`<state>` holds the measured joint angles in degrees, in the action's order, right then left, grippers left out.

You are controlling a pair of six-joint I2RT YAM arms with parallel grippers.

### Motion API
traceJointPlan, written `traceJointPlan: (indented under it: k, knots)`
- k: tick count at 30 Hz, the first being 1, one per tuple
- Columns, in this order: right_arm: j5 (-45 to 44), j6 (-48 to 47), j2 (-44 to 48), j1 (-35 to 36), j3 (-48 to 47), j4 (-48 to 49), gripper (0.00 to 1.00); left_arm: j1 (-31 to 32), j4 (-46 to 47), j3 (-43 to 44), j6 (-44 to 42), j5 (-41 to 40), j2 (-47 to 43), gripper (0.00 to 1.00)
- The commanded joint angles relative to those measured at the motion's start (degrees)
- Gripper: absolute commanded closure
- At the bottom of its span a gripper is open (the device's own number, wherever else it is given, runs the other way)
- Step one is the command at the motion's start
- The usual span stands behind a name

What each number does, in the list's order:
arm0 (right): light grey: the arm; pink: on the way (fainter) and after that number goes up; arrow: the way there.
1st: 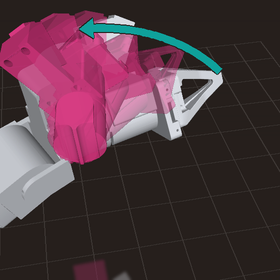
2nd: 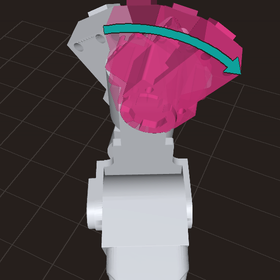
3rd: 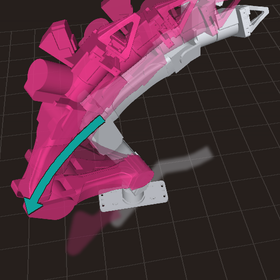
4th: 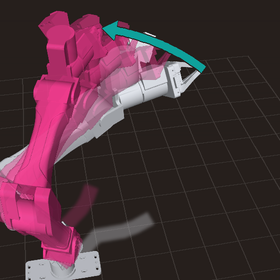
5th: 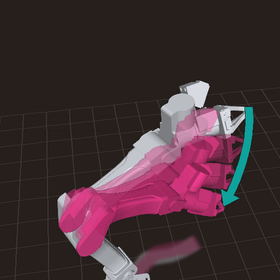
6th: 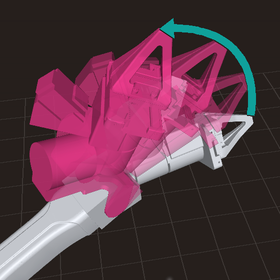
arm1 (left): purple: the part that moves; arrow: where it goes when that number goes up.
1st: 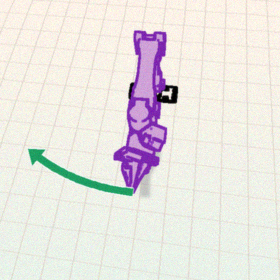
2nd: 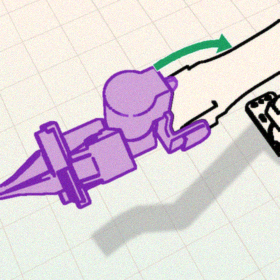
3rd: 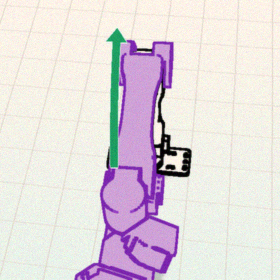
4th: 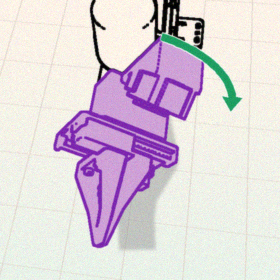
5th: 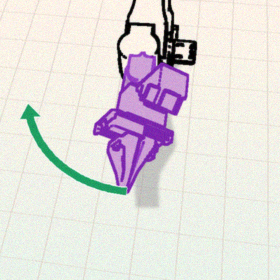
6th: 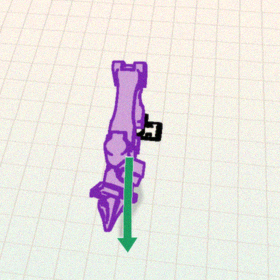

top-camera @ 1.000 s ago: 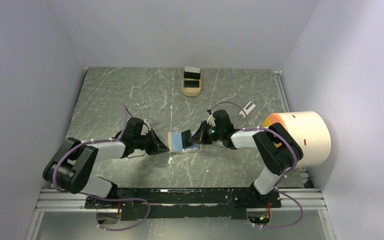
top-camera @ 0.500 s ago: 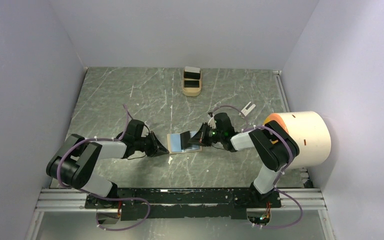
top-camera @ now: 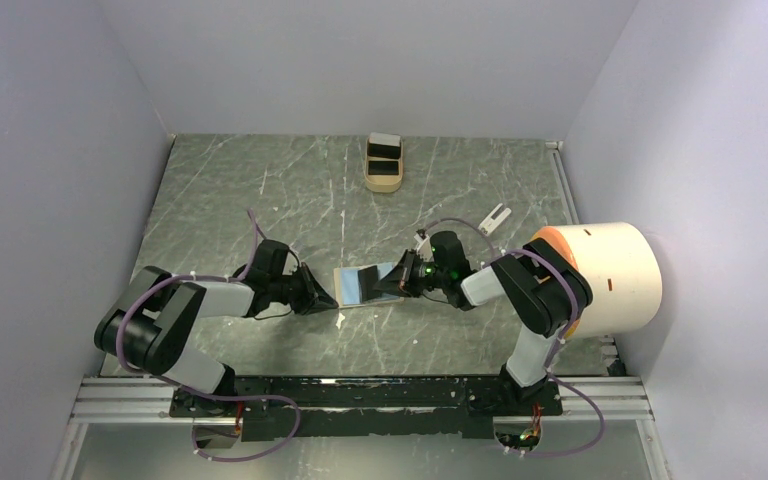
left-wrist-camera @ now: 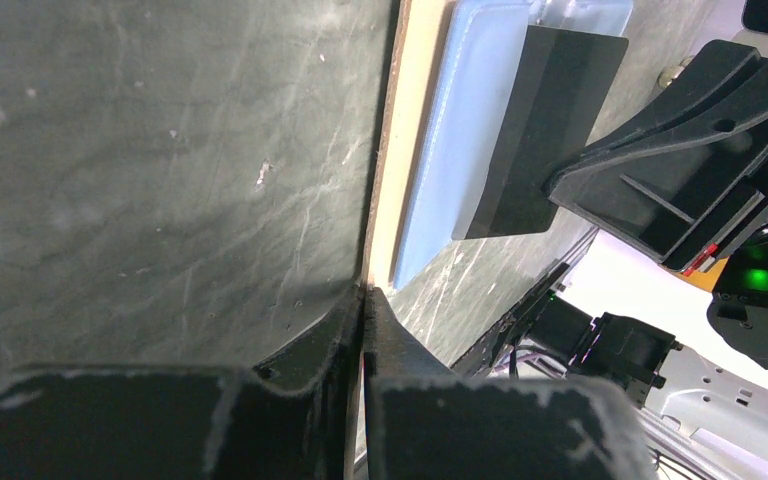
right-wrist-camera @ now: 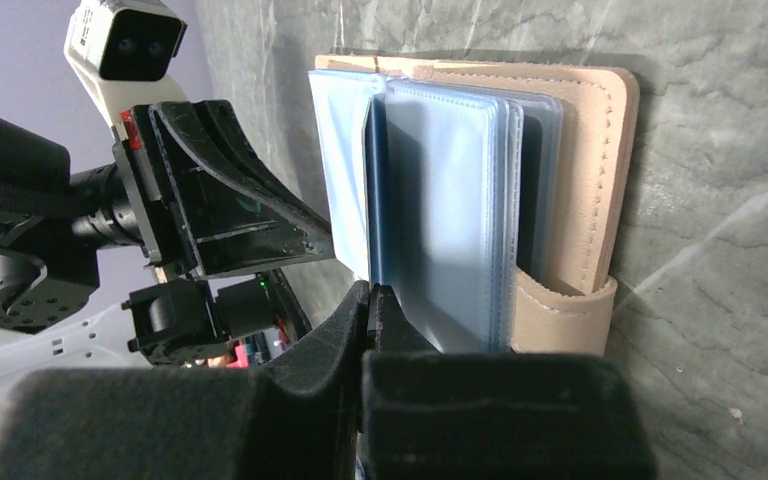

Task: Put the credit cards into the card holder
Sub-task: Insert the credit card into the card holder.

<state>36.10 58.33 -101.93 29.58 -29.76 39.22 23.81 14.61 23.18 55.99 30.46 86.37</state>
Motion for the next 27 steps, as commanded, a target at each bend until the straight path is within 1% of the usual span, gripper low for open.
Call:
traceJointPlan:
  k: [1,3,8,12,14,16,19,22,24,27]
  knots:
    - [1.4,1.3,-0.3,0.0,0.7,2.6,1.0,-0.4,2.0,-0.2,0.0,0.6,0.4,0.91]
    - [2.2,3.3,-1.0,0.0,1.2,5.4,0.99,-0.4,2.4,-0.4,0.0,0.6,0.4,0.91]
    - [3.6,8.9,-2.8,0.0,2.7,13.2,0.99,-0.4,2.7,-0.5,0.3,0.8,0.7,0.91]
    - [3.2,9.9,-3.7,0.0,2.8,14.8,0.98,-0.4,2.6,-0.4,0.2,0.8,0.7,0.91]
    - [2.8,9.2,-4.0,0.0,2.8,14.3,0.94,-0.3,2.6,-0.5,0.2,0.8,0.6,0.91]
    - [1.2,6.3,-3.5,0.0,2.0,10.0,0.88,-0.3,2.8,-0.7,0.2,0.9,0.6,0.91]
    - [-1.2,0.2,-1.6,0.0,-0.2,0.5,0.8,-0.3,2.9,-0.7,0.2,0.9,0.7,0.91]
    - [-5.3,-6.3,0.8,0.0,-2.6,-10.7,0.69,-0.3,2.8,-0.8,0.3,0.9,0.5,0.91]
    - [-8.9,-10.6,2.6,0.0,-4.8,-17.1,0.66,-0.3,2.7,-0.7,0.3,1.0,0.4,0.91]
    - [-12.9,-14.5,4.4,0.0,-6.4,-23.9,0.64,-0.3,2.5,-0.6,0.1,0.9,0.2,0.91]
